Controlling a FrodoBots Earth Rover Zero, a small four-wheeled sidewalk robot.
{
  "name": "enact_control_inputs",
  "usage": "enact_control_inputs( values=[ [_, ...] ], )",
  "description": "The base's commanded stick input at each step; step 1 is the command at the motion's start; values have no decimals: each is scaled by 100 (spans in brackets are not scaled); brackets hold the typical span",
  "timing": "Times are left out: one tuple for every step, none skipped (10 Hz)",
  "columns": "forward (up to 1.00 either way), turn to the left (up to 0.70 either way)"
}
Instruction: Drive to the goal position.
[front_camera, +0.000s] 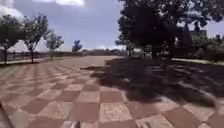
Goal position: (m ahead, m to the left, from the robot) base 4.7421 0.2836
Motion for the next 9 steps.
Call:
enact_control_inputs(
  values=[
    [70, 0],
    [70, 0],
    [70, 0],
    [70, 0],
    [70, 0],
    [70, 0],
    [70, 0],
    [70, 0],
    [70, 0]
  ],
)
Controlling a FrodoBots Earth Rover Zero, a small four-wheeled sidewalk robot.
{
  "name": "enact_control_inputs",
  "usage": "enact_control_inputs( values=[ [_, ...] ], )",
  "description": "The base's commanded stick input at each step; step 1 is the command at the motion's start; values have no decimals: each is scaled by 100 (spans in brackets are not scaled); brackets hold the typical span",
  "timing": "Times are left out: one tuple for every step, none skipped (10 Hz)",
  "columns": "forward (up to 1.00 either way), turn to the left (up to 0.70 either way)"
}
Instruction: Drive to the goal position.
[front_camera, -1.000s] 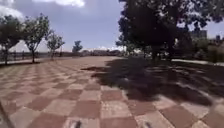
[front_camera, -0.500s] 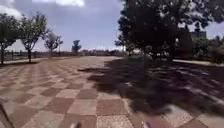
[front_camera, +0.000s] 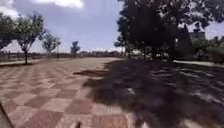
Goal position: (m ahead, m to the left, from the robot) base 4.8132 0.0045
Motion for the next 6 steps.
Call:
enact_control_inputs(
  values=[
    [70, 0],
    [70, 0],
    [70, 0],
    [70, 0],
    [70, 0],
    [70, 0]
  ],
)
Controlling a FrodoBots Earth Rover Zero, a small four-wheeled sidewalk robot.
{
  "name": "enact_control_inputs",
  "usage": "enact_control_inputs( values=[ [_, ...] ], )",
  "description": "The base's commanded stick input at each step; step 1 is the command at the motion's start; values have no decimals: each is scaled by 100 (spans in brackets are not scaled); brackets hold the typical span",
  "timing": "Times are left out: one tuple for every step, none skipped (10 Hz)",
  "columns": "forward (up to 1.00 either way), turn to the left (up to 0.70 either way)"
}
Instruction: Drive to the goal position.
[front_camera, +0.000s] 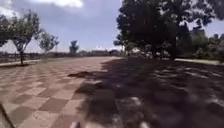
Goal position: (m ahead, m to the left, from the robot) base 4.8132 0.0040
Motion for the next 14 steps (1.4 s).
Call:
enact_control_inputs(
  values=[
    [70, -4],
    [70, -21],
    [70, -27],
    [70, -27],
    [70, -27],
    [70, -27],
    [70, -27],
    [70, -27],
    [70, -27],
    [70, -27],
    [70, -27],
    [70, -27],
    [70, -27],
    [70, -27]
  ],
)
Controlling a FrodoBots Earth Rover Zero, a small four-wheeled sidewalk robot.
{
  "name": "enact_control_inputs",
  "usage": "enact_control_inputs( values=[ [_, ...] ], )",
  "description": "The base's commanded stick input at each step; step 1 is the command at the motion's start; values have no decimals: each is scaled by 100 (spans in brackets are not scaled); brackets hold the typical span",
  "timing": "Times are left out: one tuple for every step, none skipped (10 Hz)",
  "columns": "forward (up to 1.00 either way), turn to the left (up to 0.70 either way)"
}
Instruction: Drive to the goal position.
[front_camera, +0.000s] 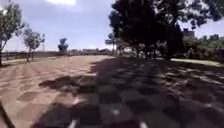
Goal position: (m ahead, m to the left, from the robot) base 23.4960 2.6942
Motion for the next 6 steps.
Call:
enact_control_inputs(
  values=[
    [70, -27],
    [70, -27],
    [70, -7],
    [70, 0],
    [70, 0],
    [70, 0]
  ],
)
